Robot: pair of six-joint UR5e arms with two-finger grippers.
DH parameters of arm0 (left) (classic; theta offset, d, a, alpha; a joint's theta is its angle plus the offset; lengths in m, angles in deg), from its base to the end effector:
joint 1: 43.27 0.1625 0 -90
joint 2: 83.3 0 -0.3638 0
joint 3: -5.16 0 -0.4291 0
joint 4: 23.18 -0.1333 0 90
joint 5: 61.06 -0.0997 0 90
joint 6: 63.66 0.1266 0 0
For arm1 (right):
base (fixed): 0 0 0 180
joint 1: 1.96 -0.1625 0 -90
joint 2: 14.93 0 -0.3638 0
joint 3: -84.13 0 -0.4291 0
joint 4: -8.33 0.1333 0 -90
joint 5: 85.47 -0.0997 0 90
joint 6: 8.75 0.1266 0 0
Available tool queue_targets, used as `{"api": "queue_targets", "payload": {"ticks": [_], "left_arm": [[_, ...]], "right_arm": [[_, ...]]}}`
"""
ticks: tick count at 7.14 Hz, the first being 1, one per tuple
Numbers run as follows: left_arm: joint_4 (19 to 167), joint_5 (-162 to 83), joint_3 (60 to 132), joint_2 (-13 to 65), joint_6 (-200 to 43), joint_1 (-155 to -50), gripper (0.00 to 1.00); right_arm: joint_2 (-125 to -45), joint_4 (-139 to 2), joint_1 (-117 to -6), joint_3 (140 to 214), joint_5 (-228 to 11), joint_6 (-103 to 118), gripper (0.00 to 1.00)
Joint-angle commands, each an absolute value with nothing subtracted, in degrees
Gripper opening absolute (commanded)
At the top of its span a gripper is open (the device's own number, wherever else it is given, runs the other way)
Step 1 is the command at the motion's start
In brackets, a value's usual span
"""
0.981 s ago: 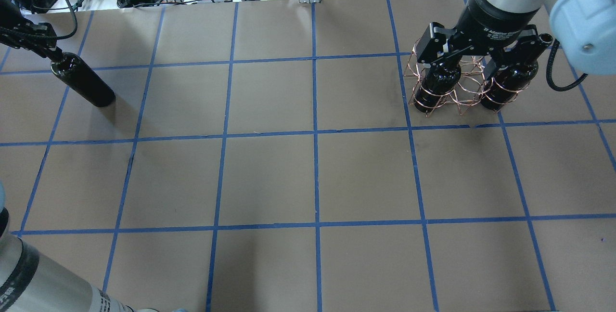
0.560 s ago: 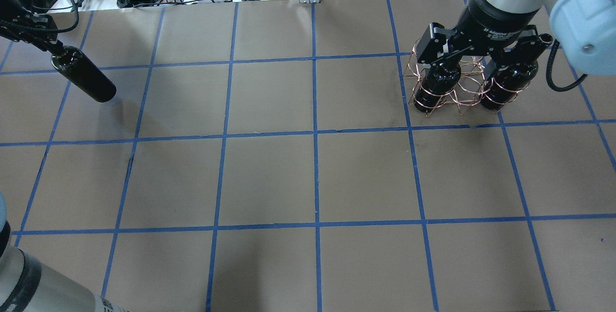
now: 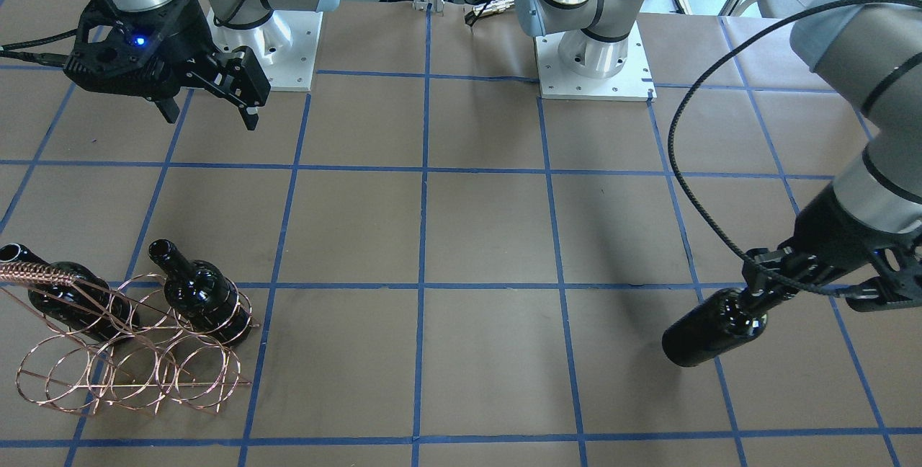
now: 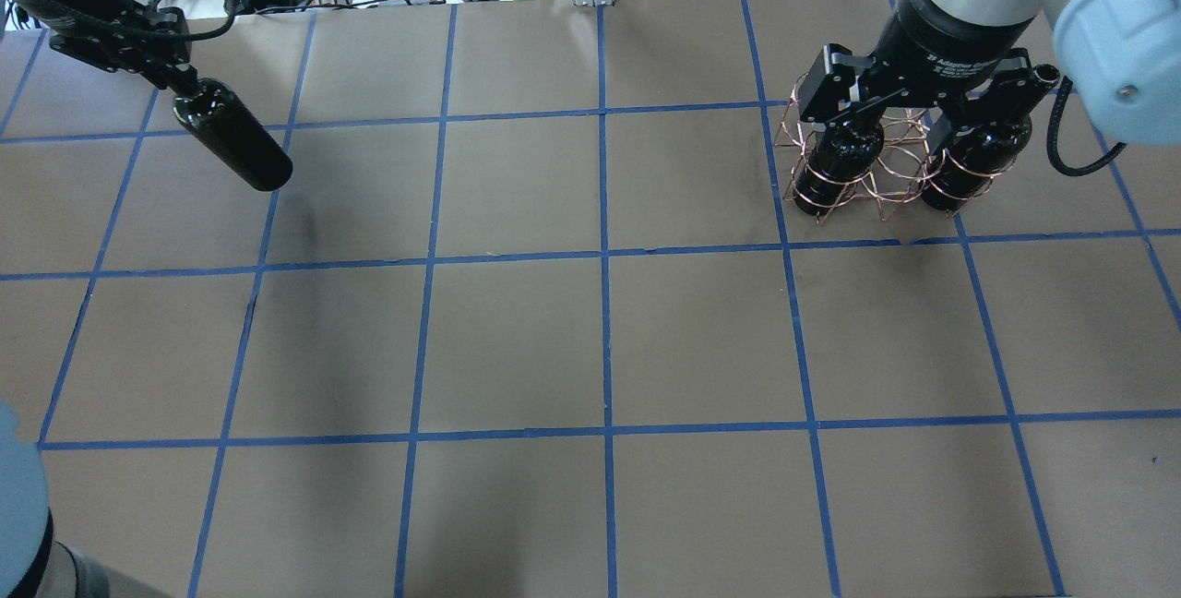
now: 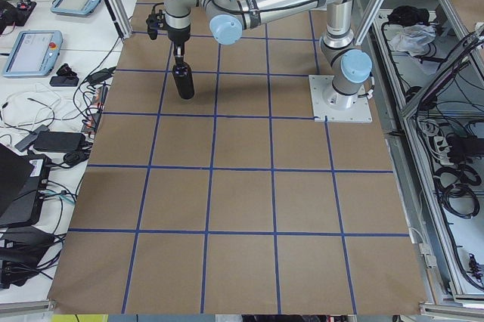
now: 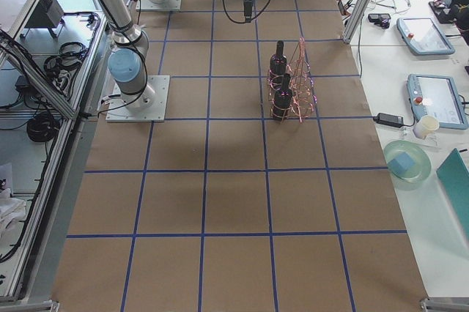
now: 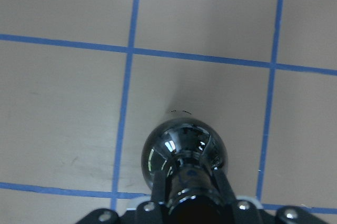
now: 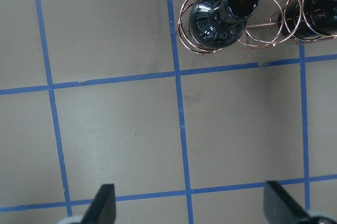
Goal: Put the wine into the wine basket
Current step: 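Lift the bottle by its neck and swing it upright toward the table center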
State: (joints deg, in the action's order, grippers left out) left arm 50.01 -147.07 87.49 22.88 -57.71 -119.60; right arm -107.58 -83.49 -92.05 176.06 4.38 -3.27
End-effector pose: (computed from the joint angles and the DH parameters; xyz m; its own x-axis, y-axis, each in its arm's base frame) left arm 0.0138 -0.6580 0.3378 -0.9907 -0.1251 0.0535 -0.1319 0.9797 -0.1507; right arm 0.1344 -0.5172 0.4092 -0.9956 0.0937 -0.0068 0.0939 0.9946 -0.0439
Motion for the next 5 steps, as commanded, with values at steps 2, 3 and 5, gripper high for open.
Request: {"api": "queue_targets", "payload": {"ticks": [2, 3, 5], "left_arm": [[49.77, -146.84, 92.59, 18.93, -73.55, -130.42, 0.0], [49.16, -147.01, 95.57, 17.87, -76.9, -133.59, 0.0], [44.42, -147.28, 102.51, 14.8, -84.9, -139.48, 0.0]], "right_arm": [[-107.57, -83.51, -92.05, 176.06, 4.44, -3.3, 1.0], [-107.65, -83.51, -92.05, 176.06, 4.35, -3.3, 1.0], [-107.66, -83.51, -92.05, 176.06, 4.35, -3.21, 1.0]]}}
